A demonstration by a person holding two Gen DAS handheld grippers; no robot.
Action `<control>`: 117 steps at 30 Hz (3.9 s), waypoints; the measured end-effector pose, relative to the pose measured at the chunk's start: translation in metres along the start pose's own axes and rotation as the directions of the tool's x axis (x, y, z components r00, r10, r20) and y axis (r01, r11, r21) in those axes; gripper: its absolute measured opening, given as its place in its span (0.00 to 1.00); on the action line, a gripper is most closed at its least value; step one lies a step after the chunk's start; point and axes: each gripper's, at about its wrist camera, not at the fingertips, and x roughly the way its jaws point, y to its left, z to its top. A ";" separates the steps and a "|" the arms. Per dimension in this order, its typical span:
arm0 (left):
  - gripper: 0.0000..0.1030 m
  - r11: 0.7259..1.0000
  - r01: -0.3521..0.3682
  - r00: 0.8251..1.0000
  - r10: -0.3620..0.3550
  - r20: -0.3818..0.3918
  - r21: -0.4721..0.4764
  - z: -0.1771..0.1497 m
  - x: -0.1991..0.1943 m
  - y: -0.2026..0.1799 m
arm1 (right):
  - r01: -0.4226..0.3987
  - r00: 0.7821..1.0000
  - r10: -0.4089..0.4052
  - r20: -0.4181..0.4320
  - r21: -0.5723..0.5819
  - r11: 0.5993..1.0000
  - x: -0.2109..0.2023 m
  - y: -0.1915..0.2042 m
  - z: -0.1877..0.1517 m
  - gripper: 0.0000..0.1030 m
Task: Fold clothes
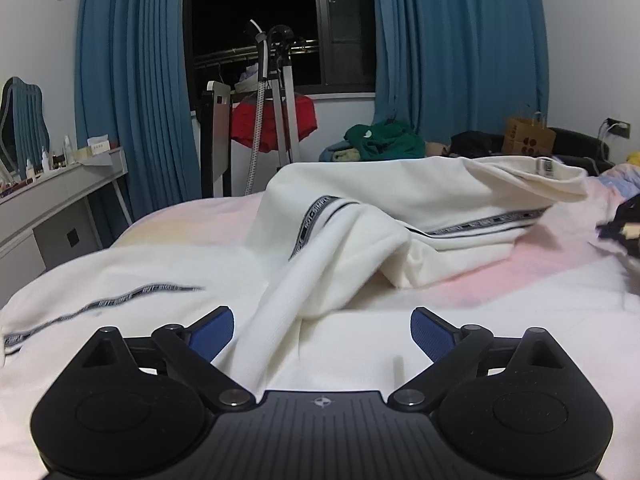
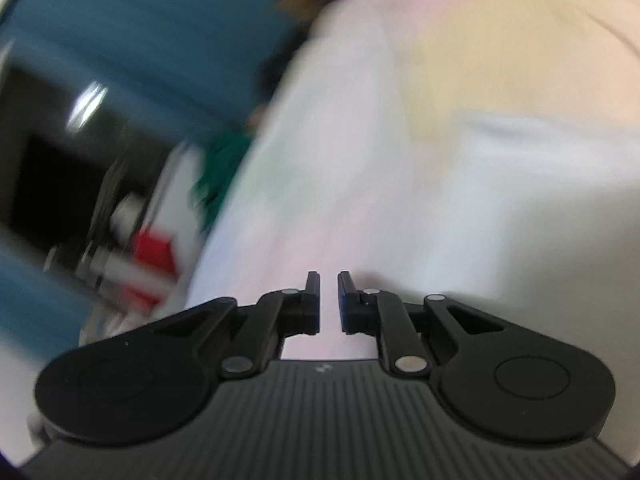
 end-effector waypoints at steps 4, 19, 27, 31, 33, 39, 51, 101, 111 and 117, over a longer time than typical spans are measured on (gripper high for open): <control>0.89 1.000 0.001 1.000 -0.001 -0.011 -0.014 0.006 0.020 -0.002 | -0.320 0.946 0.320 -0.049 -0.295 0.900 -0.014 0.055 -0.011 0.74; 0.53 0.991 0.070 0.996 -0.075 -0.045 -0.117 0.020 0.081 0.013 | -0.248 0.958 0.269 -0.097 -0.749 0.614 0.021 0.125 -0.070 0.73; 0.05 0.989 0.070 0.997 -0.074 -0.026 -0.128 0.024 0.075 0.023 | -0.145 0.971 0.224 0.086 -0.531 0.835 0.013 0.126 -0.043 0.16; 0.05 0.978 0.085 0.996 -0.083 0.016 -0.191 0.034 0.063 0.045 | -0.119 0.953 0.178 0.247 -0.235 0.965 -0.009 0.091 0.005 0.14; 0.05 0.973 0.106 0.994 -0.104 0.022 -0.207 0.036 0.059 0.051 | -0.065 0.952 0.091 0.294 -0.095 0.993 -0.012 0.069 0.021 0.14; 0.05 0.985 0.098 0.995 -0.093 0.041 -0.142 0.031 0.045 0.034 | 0.017 0.957 -0.023 0.290 0.022 1.000 -0.025 0.026 0.025 0.14; 0.05 0.970 0.059 0.991 -0.028 0.132 -0.237 0.036 0.027 0.051 | 0.109 0.837 0.088 0.539 -0.323 0.940 -0.093 0.166 0.002 0.14; 0.12 0.935 0.251 0.968 -0.238 -0.083 0.250 -0.012 0.045 -0.018 | 0.283 0.924 -0.230 0.304 -0.142 0.949 0.023 0.022 0.026 0.06; 0.55 0.956 0.274 0.957 -0.259 -0.132 0.104 -0.009 0.042 -0.013 | 0.353 0.932 -0.326 0.158 -0.187 0.917 0.025 0.007 0.012 0.13; 0.83 0.973 0.229 0.968 -0.226 -0.113 0.015 0.002 -0.011 -0.004 | 0.309 0.951 -0.297 0.090 -0.359 0.881 -0.045 0.045 -0.018 0.54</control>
